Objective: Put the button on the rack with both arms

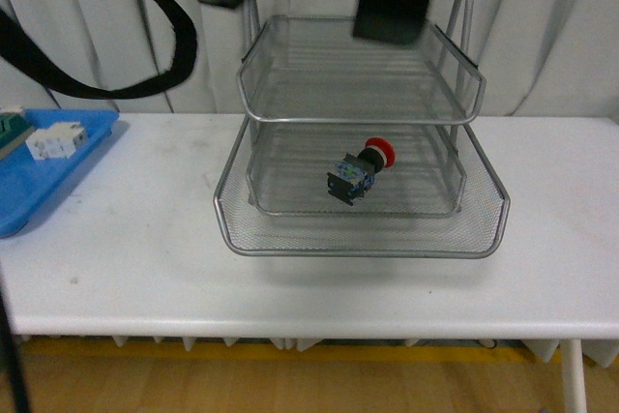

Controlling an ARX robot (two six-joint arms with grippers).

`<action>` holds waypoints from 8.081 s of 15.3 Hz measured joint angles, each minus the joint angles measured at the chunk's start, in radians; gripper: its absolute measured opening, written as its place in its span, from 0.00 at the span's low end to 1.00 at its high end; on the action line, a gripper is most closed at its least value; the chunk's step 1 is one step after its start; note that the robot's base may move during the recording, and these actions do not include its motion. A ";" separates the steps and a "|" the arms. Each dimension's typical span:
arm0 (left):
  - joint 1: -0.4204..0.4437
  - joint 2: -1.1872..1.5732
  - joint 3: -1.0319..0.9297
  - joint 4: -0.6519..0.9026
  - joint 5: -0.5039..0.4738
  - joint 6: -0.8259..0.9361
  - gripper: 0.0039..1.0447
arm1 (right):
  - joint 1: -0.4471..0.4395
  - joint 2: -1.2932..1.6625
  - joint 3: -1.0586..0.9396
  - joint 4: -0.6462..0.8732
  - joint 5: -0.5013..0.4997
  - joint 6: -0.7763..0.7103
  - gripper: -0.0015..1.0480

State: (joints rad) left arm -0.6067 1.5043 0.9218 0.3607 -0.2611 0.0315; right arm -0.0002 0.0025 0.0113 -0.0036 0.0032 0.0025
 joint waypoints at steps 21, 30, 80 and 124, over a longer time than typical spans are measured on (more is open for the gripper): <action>0.604 -1.038 -0.913 0.090 0.262 -0.031 0.01 | 0.000 0.000 0.000 0.000 -0.003 0.000 0.94; 0.605 -1.293 -0.913 -0.148 0.261 -0.031 0.01 | 0.000 0.000 0.000 0.000 -0.003 0.000 0.94; 0.605 -1.500 -0.912 -0.365 0.261 -0.031 0.94 | 0.446 1.659 0.700 0.179 0.074 0.280 0.02; 0.605 -1.500 -0.912 -0.364 0.261 -0.031 0.94 | 0.332 2.156 1.272 0.093 0.140 0.200 0.02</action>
State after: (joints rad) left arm -0.0017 0.0040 0.0093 -0.0036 -0.0002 0.0002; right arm 0.3321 2.1590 1.2831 0.0891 0.1429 0.2024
